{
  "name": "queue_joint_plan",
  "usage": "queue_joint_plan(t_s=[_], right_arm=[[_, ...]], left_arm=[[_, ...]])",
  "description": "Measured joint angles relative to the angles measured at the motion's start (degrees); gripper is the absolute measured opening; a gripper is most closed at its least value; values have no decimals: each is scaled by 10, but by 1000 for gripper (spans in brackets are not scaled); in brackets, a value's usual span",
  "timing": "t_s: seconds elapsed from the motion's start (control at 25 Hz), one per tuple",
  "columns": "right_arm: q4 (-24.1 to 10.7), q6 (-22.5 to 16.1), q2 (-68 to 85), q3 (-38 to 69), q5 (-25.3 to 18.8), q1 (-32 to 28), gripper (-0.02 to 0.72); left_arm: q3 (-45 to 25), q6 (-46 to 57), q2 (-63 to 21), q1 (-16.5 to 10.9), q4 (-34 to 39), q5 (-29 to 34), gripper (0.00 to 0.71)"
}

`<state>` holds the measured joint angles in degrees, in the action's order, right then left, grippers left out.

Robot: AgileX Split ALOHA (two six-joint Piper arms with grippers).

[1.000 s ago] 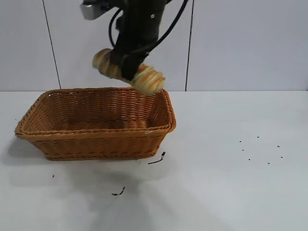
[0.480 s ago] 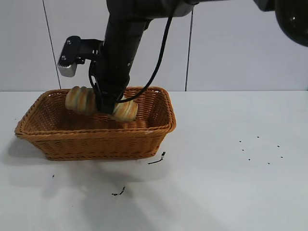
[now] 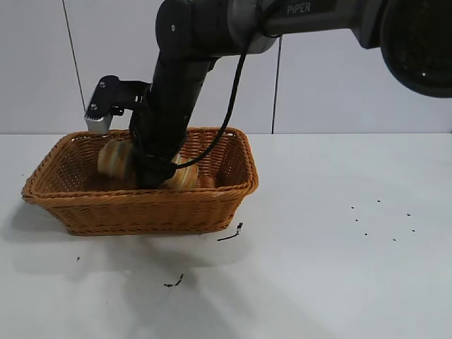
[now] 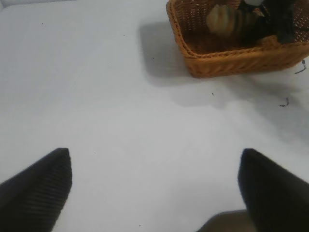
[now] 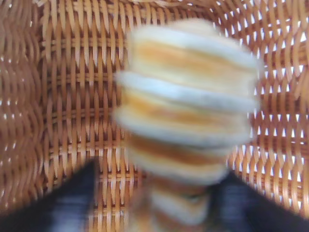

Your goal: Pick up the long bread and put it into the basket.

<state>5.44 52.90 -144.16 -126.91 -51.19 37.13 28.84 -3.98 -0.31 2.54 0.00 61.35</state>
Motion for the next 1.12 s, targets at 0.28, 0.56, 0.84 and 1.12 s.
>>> queue_joint_plan(t_s=[0.28,0.56,0.84,1.12], right_arm=[[0,-4,19,0,-3,0,672],[0,-25,74,-3,-4,-2,672],[5,-226,115,-5,-11,-17,672],[-37,-474,126,-5,-53,-57,672]], left_arm=[[0,0,0,0,0,0,696],[0,0,0,0,0,0,696],[0,0,0,0,0,0,696],[0,0,0,0,0,0,696]])
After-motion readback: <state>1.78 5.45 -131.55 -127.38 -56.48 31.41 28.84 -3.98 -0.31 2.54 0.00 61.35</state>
